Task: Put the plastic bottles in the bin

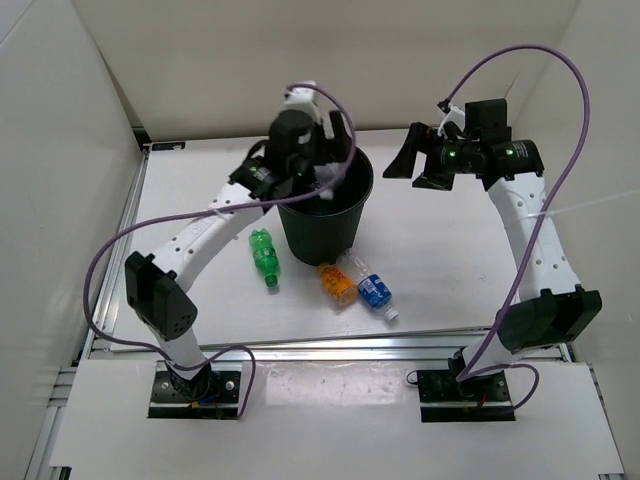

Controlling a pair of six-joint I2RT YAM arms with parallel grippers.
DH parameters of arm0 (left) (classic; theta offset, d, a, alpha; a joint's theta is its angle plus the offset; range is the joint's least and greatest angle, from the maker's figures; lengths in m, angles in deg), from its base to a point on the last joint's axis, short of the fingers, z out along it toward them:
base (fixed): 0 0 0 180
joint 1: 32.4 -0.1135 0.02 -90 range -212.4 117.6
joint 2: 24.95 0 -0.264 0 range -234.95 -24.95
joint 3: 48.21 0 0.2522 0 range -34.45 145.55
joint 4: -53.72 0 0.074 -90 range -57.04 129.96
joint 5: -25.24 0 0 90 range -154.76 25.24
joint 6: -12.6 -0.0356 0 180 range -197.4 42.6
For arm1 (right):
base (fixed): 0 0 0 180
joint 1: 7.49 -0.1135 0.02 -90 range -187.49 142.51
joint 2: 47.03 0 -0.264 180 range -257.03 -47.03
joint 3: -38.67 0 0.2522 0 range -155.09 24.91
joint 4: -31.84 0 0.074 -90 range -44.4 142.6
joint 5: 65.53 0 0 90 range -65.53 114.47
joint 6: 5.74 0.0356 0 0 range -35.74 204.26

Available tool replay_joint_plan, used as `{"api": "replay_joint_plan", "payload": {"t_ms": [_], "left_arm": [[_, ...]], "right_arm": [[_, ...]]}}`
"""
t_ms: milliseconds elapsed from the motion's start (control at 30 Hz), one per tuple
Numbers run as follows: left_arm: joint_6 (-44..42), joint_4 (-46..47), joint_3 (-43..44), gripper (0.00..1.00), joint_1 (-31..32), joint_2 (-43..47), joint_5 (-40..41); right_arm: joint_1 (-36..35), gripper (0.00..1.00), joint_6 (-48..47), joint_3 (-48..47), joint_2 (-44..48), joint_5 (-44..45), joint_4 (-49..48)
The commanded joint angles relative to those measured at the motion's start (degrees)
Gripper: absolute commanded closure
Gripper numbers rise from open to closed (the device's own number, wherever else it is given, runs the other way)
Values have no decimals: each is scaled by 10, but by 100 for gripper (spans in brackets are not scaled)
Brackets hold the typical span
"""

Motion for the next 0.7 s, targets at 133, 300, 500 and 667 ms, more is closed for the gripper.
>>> {"api": "replay_joint_plan", "payload": {"t_ms": [133, 300, 500, 667], "left_arm": [[-93, -4, -9, 0, 43, 107, 98], [-31, -4, -119, 0, 15, 198, 280], [-4, -10, -301, 0, -4, 340, 303], [65, -45, -450, 0, -16, 442, 311]], "right_arm": [[4, 0, 4, 119, 81, 20, -42], [-3, 0, -10, 305, 148, -1, -117], [-45, 0, -23, 453, 186, -20, -193], [-82, 0, -18, 517, 149, -4, -242]]}}
